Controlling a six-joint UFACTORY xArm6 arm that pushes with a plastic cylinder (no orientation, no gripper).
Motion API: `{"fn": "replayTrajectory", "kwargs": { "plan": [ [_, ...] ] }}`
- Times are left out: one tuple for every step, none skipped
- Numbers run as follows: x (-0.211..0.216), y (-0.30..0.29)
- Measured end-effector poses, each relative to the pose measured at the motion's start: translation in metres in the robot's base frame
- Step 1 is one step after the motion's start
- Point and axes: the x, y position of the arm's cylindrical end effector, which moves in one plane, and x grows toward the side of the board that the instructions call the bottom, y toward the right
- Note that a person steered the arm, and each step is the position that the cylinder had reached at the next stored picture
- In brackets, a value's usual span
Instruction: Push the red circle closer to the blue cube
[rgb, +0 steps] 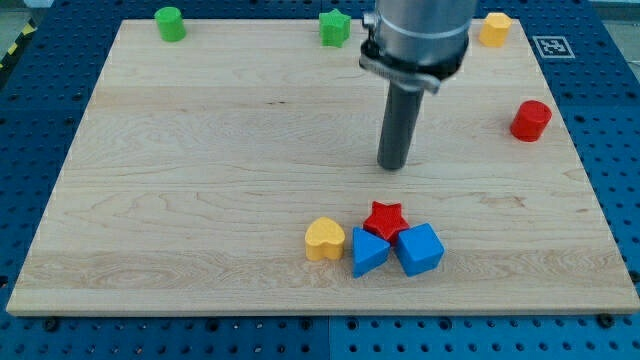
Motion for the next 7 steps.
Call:
{"fn": "replayTrajectory", "kwargs": {
  "plan": [
    [-0.053,0.04],
    [-0.089,0.117],
    [-0.097,0.191],
    [-0.079,0.192],
    [-0.047,0.183],
    [-0.017,0.176],
    [0.009,0.169]
  ]
}}
